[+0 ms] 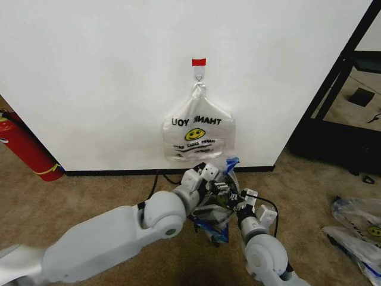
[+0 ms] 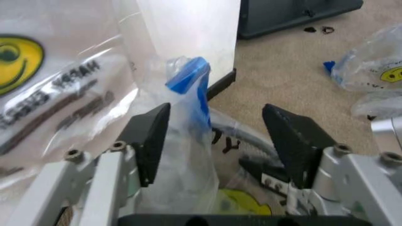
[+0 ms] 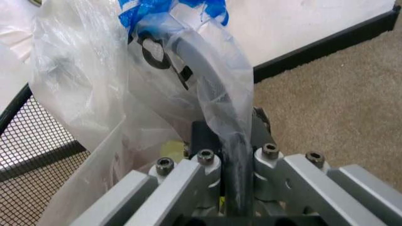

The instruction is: Pick up the garbage bag from the wall and place it over the trash bin.

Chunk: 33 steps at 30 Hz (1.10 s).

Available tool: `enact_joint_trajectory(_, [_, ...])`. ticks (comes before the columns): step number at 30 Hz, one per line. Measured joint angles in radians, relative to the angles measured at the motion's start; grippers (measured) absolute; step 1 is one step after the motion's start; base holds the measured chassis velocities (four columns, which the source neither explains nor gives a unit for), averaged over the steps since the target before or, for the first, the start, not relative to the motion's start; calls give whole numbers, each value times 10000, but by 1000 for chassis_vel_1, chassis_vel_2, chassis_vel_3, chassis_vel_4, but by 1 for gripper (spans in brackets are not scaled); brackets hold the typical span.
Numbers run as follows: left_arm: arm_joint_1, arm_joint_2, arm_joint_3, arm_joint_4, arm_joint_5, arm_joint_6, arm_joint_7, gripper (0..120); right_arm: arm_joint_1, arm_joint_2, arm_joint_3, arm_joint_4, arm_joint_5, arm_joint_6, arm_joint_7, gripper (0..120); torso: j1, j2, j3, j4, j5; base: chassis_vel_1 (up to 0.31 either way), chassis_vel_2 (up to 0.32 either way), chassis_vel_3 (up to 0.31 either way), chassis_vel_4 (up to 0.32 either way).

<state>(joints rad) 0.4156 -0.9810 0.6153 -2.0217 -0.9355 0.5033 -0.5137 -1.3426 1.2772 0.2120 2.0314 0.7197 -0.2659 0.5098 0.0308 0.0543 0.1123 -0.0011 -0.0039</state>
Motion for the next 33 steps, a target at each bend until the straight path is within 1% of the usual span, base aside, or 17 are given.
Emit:
enact_joint_trajectory(2, [-103, -133, 129, 134, 84, 0, -8, 56, 0, -19, 5, 0, 6, -3, -2, 0, 0, 0, 0, 0, 1, 0, 0, 0, 0])
enact_joint_trajectory(10, [-190, -423, 474, 590, 389, 24, -5, 58, 15, -40, 3, 0, 113, -30, 8, 0, 0, 0, 0, 1, 0, 0, 0, 0, 0])
enact_joint_trajectory(11, [-195, -532, 476, 766, 579, 170, -121, 62, 11, -44, 0, 14, 142, -32, 8, 0, 0, 0, 0, 1, 1, 0, 0, 0, 0])
enact_joint_trajectory(16, [-286, -665, 433, 1053, 931, 496, -326, 63, -12, -59, -9, 56, 216, -51, 5, 0, 0, 0, 0, 1, 1, 0, 0, 0, 0])
enact_joint_trajectory(21, [-311, -825, 553, 1170, 985, 526, -326, 63, -8, -78, -10, 56, 256, -57, 4, 0, 0, 0, 0, 1, 1, 0, 0, 0, 0])
enact_joint_trajectory(23, [-327, -975, 579, 1349, 1043, 522, -331, 56, -10, -84, -18, 64, 278, -63, 5, 0, 0, 0, 0, 0, 0, 0, 0, 0, 0])
enact_joint_trajectory(27, [-404, -1044, 604, 1614, 1121, 499, -332, 41, -52, -105, -18, 123, 302, -64, 5, 0, 0, 0, 0, 1, 0, 0, 0, 0, 0])
enact_joint_trajectory(28, [-404, -1044, 604, 1614, 1121, 499, -332, 41, -52, -105, -18, 123, 302, -64, 5, 0, 0, 0, 0, 1, 0, 0, 0, 0, 0])
enact_joint_trajectory(30, [-413, -1055, 605, 1769, 1154, 477, -353, 30, -83, -108, -13, 145, 322, -64, 5, 0, 0, 0, 0, 0, -1, 0, 0, 0, 0])
enact_joint_trajectory(31, [-413, -1055, 605, 1792, 1158, 473, -359, 28, -86, -108, -13, 146, 323, -63, 4, 0, 0, 0, 0, 0, -1, 0, 0, 0, 0])
enact_joint_trajectory(32, [-413, -1046, 603, 1839, 1167, 462, -378, 22, -95, -107, -12, 150, 324, -64, 3, 0, 0, 0, 0, 0, -1, 0, 0, 0, 0])
enact_joint_trajectory(33, [-407, -1015, 594, 1861, 1172, 455, -389, 19, -99, -106, -12, 151, 329, -64, 3, 0, 0, 0, 0, 0, -1, 0, 0, 0, 0])
